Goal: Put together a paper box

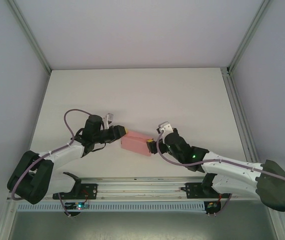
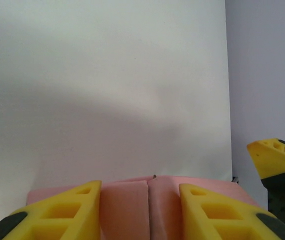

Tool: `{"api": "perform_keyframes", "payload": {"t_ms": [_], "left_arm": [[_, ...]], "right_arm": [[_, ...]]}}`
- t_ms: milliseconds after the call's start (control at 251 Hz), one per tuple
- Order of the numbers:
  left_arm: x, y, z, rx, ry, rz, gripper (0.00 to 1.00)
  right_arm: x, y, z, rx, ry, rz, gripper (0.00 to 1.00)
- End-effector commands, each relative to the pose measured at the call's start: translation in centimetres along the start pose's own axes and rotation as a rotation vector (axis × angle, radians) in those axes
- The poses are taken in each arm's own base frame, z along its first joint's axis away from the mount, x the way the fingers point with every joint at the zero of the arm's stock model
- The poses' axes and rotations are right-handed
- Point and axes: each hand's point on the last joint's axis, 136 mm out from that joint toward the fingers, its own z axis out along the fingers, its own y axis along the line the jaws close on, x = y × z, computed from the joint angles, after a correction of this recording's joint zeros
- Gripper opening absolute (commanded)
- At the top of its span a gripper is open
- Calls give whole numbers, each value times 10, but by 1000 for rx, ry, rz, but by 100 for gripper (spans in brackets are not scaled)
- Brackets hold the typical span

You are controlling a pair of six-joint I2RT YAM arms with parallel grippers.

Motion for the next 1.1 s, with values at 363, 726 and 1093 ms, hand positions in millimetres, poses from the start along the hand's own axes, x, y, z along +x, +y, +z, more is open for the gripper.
{"api": "perform_keyframes", "payload": {"t_ms": [363,726,1093], "left_arm": [[61,52,-3,-164,113,25,34],[65,58,-5,-174,100,47,37],[81,71,3,-166,157,45,8]], "right_arm": [[-41,24,-13,-159,-162,78,98],[37,-12,19,-34,59,237,77],[103,-9,31,-93,77,72,52]]}}
